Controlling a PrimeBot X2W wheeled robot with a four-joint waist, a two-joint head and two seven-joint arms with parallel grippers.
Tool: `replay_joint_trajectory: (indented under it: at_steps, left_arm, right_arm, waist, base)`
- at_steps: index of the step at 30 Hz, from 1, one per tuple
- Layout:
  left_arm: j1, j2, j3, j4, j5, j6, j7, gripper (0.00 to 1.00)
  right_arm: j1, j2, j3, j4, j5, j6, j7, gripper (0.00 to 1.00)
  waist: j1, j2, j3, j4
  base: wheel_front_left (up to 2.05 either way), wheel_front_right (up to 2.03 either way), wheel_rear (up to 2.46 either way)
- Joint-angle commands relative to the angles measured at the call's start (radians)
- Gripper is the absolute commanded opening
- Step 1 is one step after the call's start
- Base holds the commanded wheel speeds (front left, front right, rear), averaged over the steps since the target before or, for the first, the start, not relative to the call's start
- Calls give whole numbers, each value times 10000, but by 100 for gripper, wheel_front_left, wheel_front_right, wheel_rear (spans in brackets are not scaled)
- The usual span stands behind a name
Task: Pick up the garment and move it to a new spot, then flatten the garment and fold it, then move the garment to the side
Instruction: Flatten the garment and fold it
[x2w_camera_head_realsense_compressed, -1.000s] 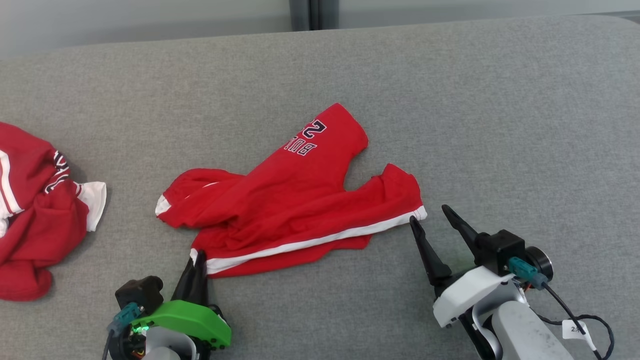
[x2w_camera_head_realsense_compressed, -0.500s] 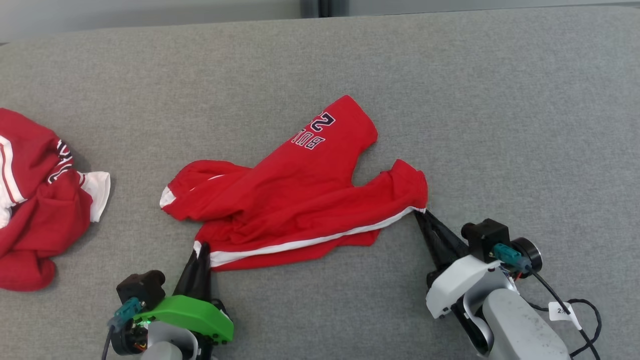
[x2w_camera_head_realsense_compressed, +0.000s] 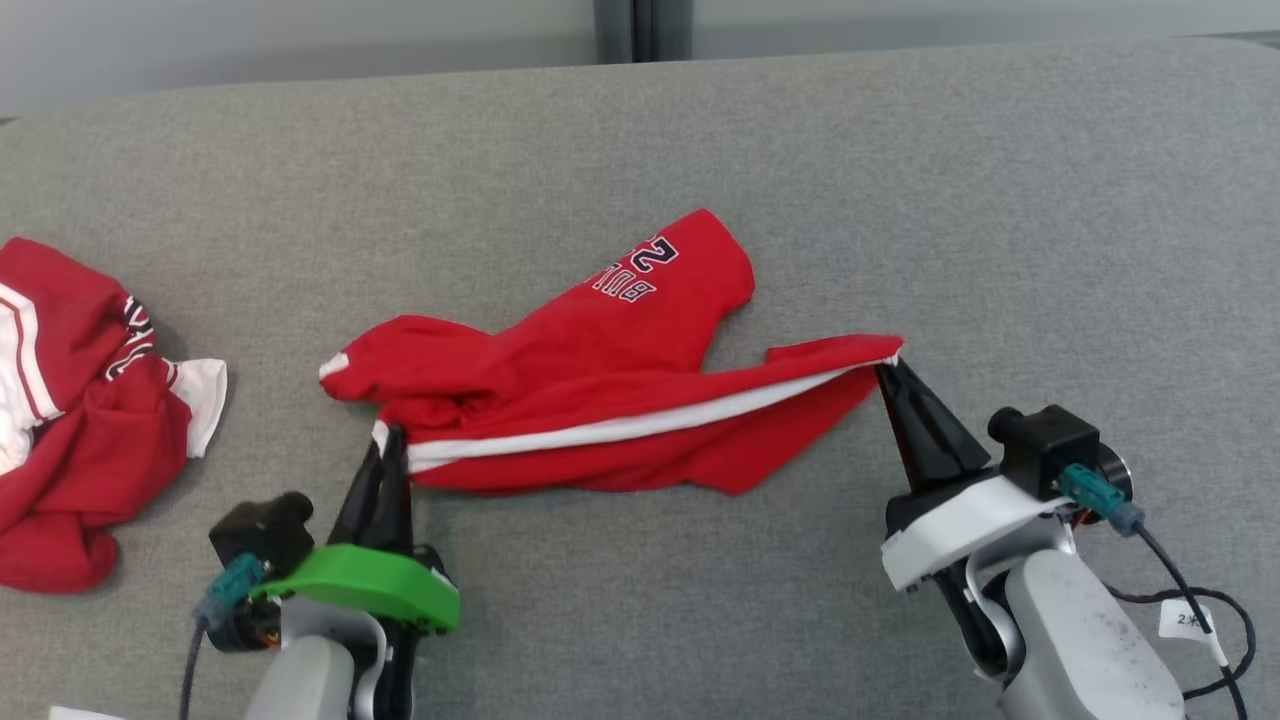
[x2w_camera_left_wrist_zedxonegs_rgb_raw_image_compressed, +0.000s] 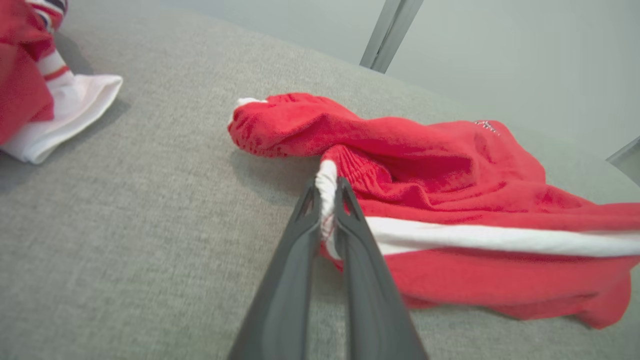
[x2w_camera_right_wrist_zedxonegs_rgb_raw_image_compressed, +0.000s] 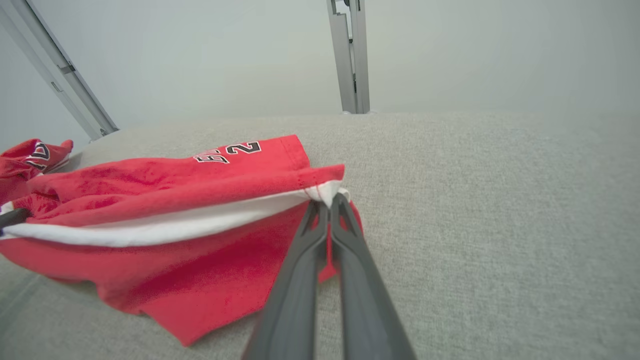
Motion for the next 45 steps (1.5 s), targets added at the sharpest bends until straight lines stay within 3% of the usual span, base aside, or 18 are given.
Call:
replay_joint_trajectory:
  at_steps: [1,10,17,24,29,36,41,45]
  left_arm:
    - [-304,155,81,-297,47,24,-7,0]
    - [-1647,1126,-501,-2239,301,23,-7,0]
    - [-3225,2196,-1204,-2945,-364,23,349,0]
    - [-5076,2618,-950,-2862,-820,75,1520,0]
    - [-6575,2402,-760,-2173,-1168,173,2056,0]
    - [-9023,2130,-218,-470,-1321,382,1508,0]
    - [-10361,1702,289,755,-1907,358,846,0]
    - [-10370,1616,300,1532,-2025,196,431,0]
  right_arm:
    - [-47,-38,-80,-328,103,-3,-3,0]
    - [-880,-83,-338,-2270,385,-3,0,0]
    - [-1855,-1015,17,-3255,685,-5,-2,0]
    - [-3640,-1892,471,-2912,608,-5,0,0]
    - [-5451,-1984,705,-1938,370,-6,-1,0]
    - [-8201,-1624,345,-585,-775,-8,0,0]
    - [-9455,-1193,-278,-386,-1487,-9,-1,0]
    - [-9363,-836,-276,-143,-1488,-9,-1,0]
  waist:
    - [0,-1,-270,-113]
    - [0,-1,-1024,-633]
    - [0,-1,-1337,-1114]
    - [0,-1,-462,-1588]
    - [0,-1,807,-1778]
    - [0,-1,2287,-1879]
    - [0,-1,2660,-1894]
    - [0,-1,2627,-1898]
  base:
    - [0,0,0]
    - [0,0,0]
    - [0,0,0]
    - [0,0,0]
    - [0,0,0]
    - [0,0,0]
    - [0,0,0]
    - [0,0,0]
